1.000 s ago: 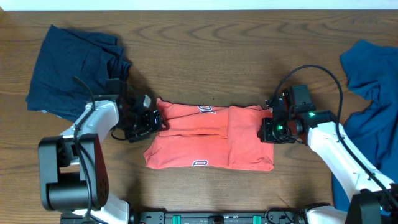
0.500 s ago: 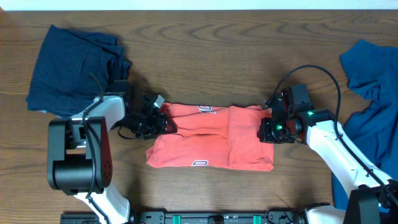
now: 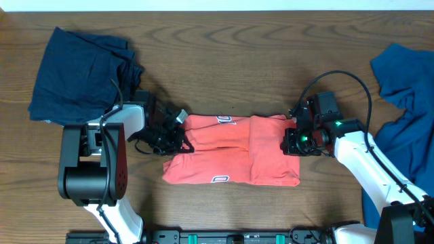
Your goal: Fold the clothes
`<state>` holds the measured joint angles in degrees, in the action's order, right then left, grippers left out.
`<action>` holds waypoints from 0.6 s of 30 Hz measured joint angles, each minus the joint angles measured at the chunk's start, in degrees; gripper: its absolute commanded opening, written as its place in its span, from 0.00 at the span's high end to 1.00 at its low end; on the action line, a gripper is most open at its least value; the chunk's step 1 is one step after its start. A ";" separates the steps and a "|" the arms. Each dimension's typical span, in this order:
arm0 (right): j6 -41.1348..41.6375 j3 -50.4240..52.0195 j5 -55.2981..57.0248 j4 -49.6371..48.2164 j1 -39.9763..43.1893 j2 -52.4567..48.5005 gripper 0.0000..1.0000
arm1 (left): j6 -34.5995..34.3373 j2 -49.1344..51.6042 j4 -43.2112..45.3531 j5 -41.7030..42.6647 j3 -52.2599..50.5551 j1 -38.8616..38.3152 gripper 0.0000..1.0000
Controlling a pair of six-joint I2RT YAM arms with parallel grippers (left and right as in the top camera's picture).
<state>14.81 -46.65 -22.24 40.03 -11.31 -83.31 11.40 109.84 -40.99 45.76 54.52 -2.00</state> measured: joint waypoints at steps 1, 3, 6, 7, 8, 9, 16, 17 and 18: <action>0.00 0.00 0.00 0.00 0.00 0.00 0.99 | -0.15 0.00 -1.11 -0.79 0.24 -0.02 0.94; 0.00 0.00 -0.02 0.02 0.00 0.00 0.99 | -0.52 -0.02 -5.60 -3.06 1.29 -0.15 0.94; 0.00 0.00 -0.02 0.02 0.00 0.00 0.98 | -0.90 -0.83 -12.52 -6.01 4.04 -0.22 0.94; 0.00 0.00 0.00 0.00 0.00 0.00 0.99 | -1.05 -1.81 -14.82 -6.73 5.70 -0.22 0.94; 0.00 0.00 -0.02 0.00 0.00 0.00 0.99 | -1.07 -2.69 -16.15 -7.17 6.99 -0.26 0.94; 0.00 0.00 -0.02 0.00 0.00 0.00 0.99 | -1.11 -4.33 -17.94 -7.69 9.16 -0.33 0.94; 0.00 0.00 0.00 0.00 0.33 0.00 0.99 | -4.72 -14.95 -20.98 -12.15 18.53 -2.95 0.94; 0.00 0.00 -0.02 0.00 0.59 0.00 0.99 | -5.53 -16.06 -20.96 -12.52 18.91 -3.76 0.94; 0.02 0.00 0.02 0.00 0.94 0.00 0.99 | -6.32 -17.07 -20.94 -12.94 19.12 -4.83 0.94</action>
<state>14.83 -46.65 -22.22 40.03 -10.37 -83.31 5.08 92.77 -61.93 32.82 73.65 -6.83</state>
